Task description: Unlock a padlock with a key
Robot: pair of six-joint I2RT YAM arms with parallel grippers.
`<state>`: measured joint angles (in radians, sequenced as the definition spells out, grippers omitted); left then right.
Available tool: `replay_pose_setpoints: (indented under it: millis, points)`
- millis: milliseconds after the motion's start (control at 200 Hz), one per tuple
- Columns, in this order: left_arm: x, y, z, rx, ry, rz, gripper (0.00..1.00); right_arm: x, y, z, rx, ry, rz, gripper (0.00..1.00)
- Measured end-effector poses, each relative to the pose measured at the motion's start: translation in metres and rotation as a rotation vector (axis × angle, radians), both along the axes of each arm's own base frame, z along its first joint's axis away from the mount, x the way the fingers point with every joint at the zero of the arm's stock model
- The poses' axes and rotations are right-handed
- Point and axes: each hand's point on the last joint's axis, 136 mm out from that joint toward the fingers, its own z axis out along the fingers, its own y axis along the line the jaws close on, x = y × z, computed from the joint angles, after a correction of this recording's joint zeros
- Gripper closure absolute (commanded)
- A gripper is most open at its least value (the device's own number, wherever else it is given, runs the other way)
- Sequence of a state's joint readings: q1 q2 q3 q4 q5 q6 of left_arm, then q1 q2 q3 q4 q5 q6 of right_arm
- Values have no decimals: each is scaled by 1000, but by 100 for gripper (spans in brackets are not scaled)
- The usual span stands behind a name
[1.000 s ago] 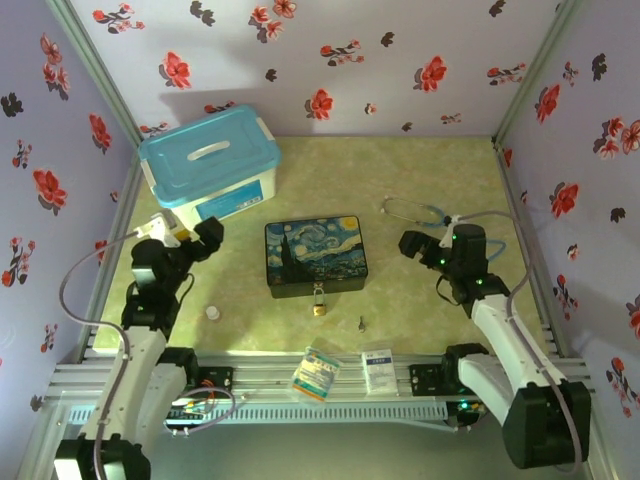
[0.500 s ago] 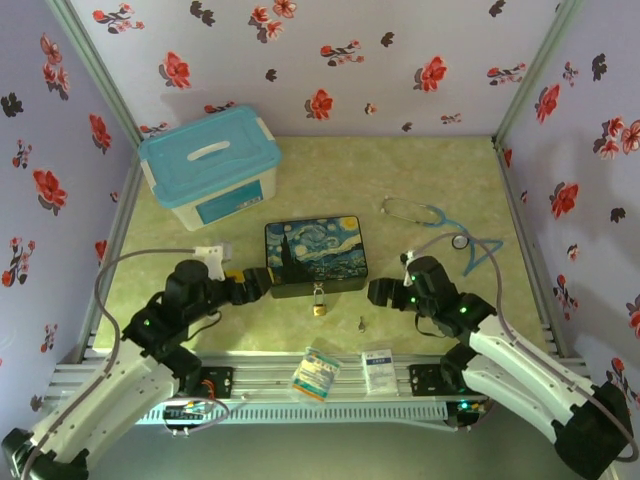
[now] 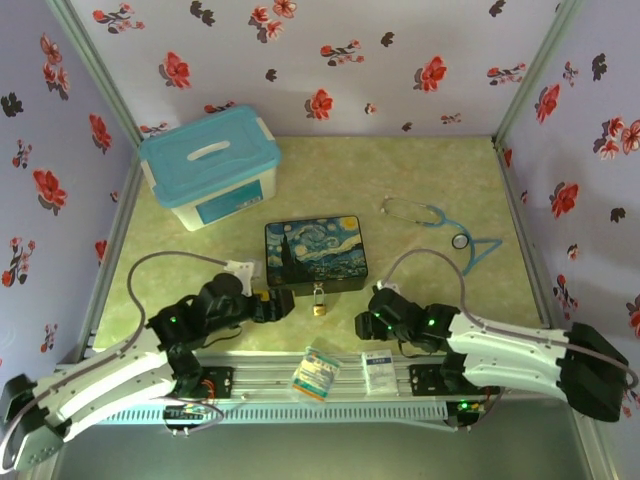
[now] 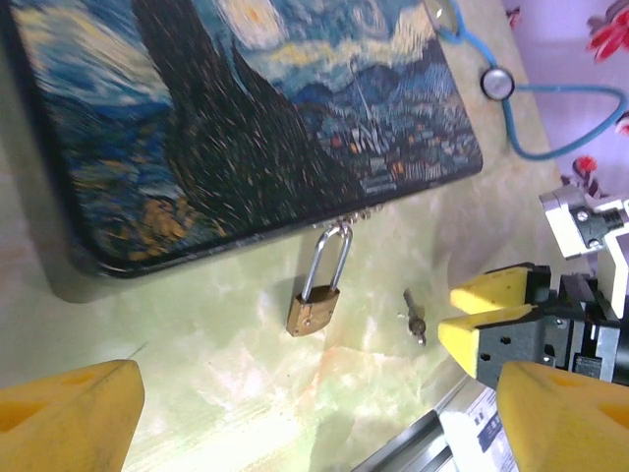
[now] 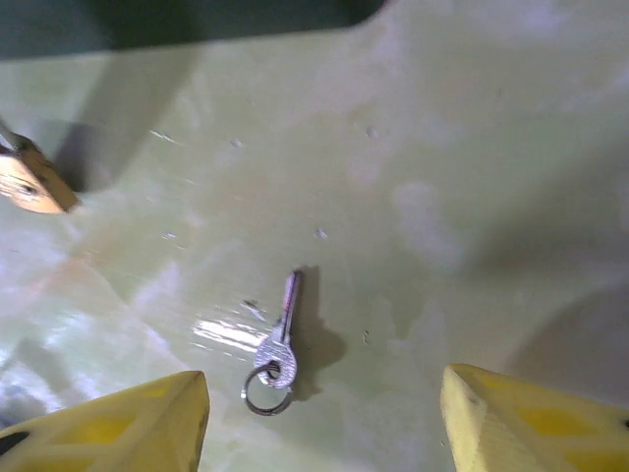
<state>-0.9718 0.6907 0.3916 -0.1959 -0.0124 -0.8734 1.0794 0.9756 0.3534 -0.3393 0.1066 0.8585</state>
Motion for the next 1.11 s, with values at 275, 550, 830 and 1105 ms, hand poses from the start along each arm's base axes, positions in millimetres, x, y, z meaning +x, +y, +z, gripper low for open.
replay_pose_setpoints:
  millis: [275,550,830,1105]
  points:
    - [1,-35,-22,29,5,-21,8,-3,22,1,-66,-52,54,52]
    - [8,-43,-15,-5,-31,-1,8,-6,35,-3,-152,-77,70,57]
    - [11,-45,-10,-25,-39,12,8,-8,28,-12,-300,-94,58,62]
    - [11,-45,-11,-42,-36,17,8,-6,23,-8,-321,-132,34,65]
